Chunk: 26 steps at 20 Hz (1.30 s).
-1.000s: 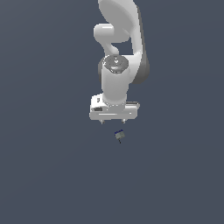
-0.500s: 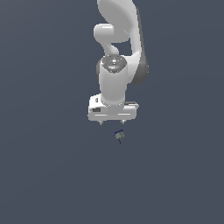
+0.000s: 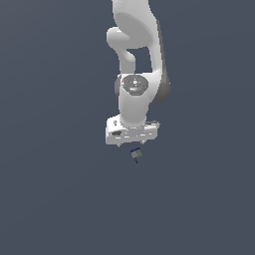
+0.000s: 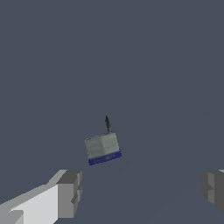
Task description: Pick up the object and move it to a goal position.
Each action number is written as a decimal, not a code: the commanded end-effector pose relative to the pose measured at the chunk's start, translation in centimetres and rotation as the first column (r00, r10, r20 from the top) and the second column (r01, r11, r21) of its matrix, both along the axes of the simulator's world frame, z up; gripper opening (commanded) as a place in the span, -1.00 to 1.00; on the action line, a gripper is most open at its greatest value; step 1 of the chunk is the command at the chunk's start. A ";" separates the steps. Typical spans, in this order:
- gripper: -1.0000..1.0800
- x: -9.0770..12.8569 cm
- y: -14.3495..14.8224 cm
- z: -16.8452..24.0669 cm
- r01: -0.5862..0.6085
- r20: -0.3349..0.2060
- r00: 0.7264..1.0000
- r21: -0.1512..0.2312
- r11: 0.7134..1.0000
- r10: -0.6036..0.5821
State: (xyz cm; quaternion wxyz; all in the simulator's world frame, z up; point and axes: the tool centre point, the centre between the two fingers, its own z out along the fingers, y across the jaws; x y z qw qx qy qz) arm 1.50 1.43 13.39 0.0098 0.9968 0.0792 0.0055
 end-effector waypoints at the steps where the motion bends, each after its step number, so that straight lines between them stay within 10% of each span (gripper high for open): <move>1: 0.92 0.0 0.8 -1.7 -0.053 -0.005 0.999 0.002 0.999 0.053; 26: 0.92 -0.4 3.6 -10.8 -0.221 -0.013 0.975 0.018 0.975 0.221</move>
